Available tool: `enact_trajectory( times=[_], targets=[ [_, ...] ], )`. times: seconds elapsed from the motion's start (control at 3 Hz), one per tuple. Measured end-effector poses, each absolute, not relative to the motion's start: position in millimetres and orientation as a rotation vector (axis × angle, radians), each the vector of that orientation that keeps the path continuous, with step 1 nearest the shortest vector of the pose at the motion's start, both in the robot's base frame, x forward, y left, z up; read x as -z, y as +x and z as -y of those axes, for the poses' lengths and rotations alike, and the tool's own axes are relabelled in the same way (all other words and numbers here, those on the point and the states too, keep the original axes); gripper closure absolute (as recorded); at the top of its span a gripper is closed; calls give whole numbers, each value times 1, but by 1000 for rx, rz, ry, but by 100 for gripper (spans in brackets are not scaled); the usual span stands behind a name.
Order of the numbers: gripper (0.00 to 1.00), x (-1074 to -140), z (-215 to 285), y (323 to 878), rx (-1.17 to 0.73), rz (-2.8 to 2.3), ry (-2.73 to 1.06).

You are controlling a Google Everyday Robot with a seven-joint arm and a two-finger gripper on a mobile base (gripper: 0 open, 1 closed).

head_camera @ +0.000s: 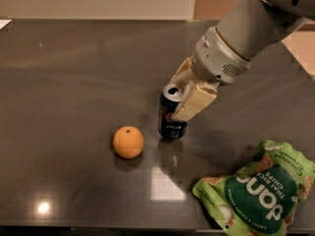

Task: Move pepsi can near orange

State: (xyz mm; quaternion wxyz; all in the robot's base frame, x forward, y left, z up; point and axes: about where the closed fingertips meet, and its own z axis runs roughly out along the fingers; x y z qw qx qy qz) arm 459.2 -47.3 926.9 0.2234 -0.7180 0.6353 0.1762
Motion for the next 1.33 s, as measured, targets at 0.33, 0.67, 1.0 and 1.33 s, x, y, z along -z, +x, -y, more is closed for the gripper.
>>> enact_trajectory(
  times=[0.33, 0.67, 1.0, 1.33],
  targets=[
    [59, -918, 41, 453, -496, -1743, -2012],
    [36, -913, 37, 450, -498, -1730, -2033],
    [5, -912, 34, 449, -497, -1724, -2042],
    [0, -913, 34, 449, -495, -1723, -2041]
  ],
)
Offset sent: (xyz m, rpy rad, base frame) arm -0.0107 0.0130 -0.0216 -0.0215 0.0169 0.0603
